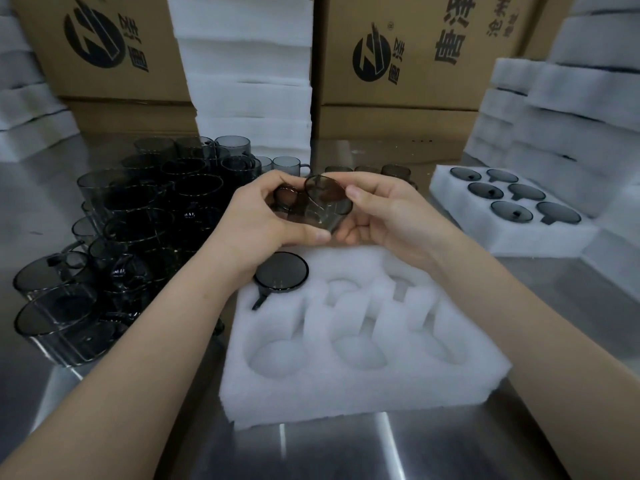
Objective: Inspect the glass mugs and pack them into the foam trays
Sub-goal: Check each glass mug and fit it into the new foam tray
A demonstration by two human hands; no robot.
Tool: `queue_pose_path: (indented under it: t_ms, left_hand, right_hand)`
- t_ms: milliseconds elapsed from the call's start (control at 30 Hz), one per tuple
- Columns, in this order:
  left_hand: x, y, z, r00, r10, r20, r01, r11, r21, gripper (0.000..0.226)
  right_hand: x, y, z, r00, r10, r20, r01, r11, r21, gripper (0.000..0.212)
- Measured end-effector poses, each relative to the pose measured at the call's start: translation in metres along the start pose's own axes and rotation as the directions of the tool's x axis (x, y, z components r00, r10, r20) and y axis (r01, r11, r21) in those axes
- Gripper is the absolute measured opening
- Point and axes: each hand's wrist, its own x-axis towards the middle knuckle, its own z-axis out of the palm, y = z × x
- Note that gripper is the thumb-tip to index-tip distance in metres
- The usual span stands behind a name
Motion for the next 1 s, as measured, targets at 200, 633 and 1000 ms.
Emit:
queue_pose_path:
  t_ms: [200, 633, 1000]
  left_hand:
    - [-0.002, 0.002, 0.004, 0.998, -0.024, -0.053, 0.022, 0.999, -0.037, 0.058]
    - [-0.004, -0.002, 0.004, 0.989, 0.133, -0.07, -0.139, 0.985, -0.101, 0.063]
    - [0.002, -0.009, 0.002, 0.998, 0.066, 0.002, -0.066, 0.995, -0.074, 0.068]
  right_hand:
    - [0.003, 0.004, -0.003, 0.997, -0.019, 0.078, 0.017, 1.0, 0.02, 0.055]
    - [-0.003, 0.004, 0.006, 0.997, -0.08, 0.007, 0.08, 0.979, -0.186, 0.042]
    - [-0.001, 0.002, 0.005, 0.971, -0.238, -0.013, 0.231, 0.955, -0.184, 0.06]
